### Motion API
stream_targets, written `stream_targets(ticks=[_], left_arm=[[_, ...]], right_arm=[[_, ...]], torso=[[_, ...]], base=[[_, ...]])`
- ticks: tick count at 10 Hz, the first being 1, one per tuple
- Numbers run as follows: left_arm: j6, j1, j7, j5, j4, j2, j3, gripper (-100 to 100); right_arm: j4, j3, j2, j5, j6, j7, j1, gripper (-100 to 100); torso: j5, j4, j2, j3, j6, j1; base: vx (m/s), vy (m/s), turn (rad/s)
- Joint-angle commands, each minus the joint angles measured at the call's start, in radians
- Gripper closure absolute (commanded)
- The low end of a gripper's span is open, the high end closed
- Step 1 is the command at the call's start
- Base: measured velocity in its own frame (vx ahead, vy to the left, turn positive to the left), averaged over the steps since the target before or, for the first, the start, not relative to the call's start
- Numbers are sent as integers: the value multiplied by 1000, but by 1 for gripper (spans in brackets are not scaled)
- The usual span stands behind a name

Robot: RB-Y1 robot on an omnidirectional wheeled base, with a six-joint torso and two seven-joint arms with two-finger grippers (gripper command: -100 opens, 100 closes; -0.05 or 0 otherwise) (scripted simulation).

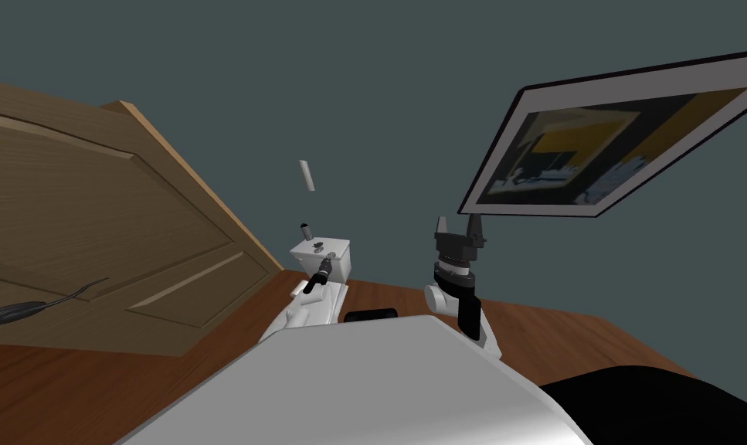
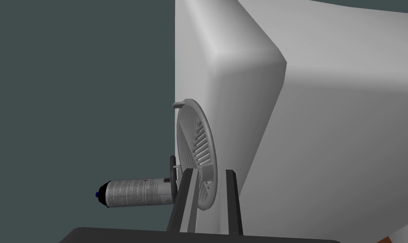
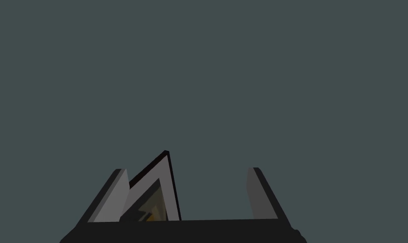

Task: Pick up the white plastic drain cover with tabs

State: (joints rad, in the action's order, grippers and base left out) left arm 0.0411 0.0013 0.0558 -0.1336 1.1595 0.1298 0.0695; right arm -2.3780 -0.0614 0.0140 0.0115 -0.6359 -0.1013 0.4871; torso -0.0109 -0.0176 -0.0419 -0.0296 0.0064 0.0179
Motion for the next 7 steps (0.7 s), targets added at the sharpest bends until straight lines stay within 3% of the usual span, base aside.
stream_targets(ticks=[1, 2, 3, 5, 6, 7], left_arm=[[1, 11, 1, -1, 50, 2, 1, 100], [-29, 61, -18, 6, 86, -31, -12, 100], [-29, 96, -18, 6, 130, -31, -12, 100], [-29, 108, -18, 6, 191, -31, -12, 100], [-60, 155, -36, 13, 225, -64, -24, 100], [-60, 177, -36, 13, 253, -64, -24, 100]], right_arm=[[0, 0, 0, 0, 0, 0, 0, 0], [0, 0, 0, 0, 0, 0, 0, 0], [0, 0, 0, 0, 0, 0, 0, 0], [0, 0, 0, 0, 0, 0, 0, 0], [0, 0, 0, 0, 0, 0, 0, 0], [0, 0, 0, 0, 0, 0, 0, 0]], torso=[[0, 0, 0, 0, 0, 0], [1, 1, 2, 1, 1, -1], [0, 0, 0, 0, 0, -1], [0, 1, 0, 0, 0, 1], [0, 1, 1, 1, 1, 0], [0, 0, -1, -1, 1, 0]], base=[[6, 1, 12], [67, 24, 61], [81, 28, 17], [26, 13, 0], [83, 27, 50], [91, 24, 24]])
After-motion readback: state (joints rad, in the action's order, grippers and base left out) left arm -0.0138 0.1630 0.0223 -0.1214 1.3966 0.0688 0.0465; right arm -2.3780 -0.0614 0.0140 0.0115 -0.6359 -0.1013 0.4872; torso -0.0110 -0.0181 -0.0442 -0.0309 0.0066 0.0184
